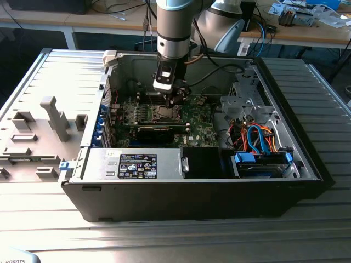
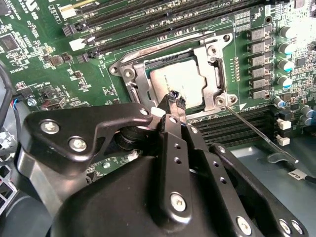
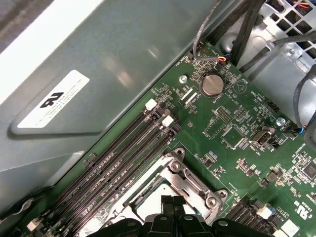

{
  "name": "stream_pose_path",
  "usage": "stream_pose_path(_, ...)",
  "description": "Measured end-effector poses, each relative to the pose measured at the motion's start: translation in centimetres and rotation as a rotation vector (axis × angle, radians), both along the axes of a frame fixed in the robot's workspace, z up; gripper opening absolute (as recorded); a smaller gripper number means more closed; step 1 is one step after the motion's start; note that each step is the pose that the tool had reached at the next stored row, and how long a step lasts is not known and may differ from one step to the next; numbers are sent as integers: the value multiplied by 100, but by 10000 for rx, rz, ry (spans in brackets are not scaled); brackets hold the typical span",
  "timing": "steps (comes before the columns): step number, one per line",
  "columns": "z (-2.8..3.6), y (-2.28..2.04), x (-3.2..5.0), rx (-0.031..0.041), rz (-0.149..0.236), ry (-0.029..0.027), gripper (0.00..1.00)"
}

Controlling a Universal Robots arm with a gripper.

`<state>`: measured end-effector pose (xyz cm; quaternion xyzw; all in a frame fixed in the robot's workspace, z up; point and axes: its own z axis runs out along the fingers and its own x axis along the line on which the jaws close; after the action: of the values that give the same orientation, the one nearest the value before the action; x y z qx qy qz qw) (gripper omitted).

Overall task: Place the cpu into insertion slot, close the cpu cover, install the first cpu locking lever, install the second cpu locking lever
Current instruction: 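Install the first cpu locking lever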

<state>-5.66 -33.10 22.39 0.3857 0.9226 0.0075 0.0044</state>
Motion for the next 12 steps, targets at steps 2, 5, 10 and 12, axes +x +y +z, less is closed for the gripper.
stream_pose_path(2,0,0,0,0,128,-1,11)
stream_pose_path(5,0,0,0,0,247,-3,11)
stream_pose_path(10,0,0,0,0,456,-5,11)
stream_pose_path(12,0,0,0,0,536,-5,11)
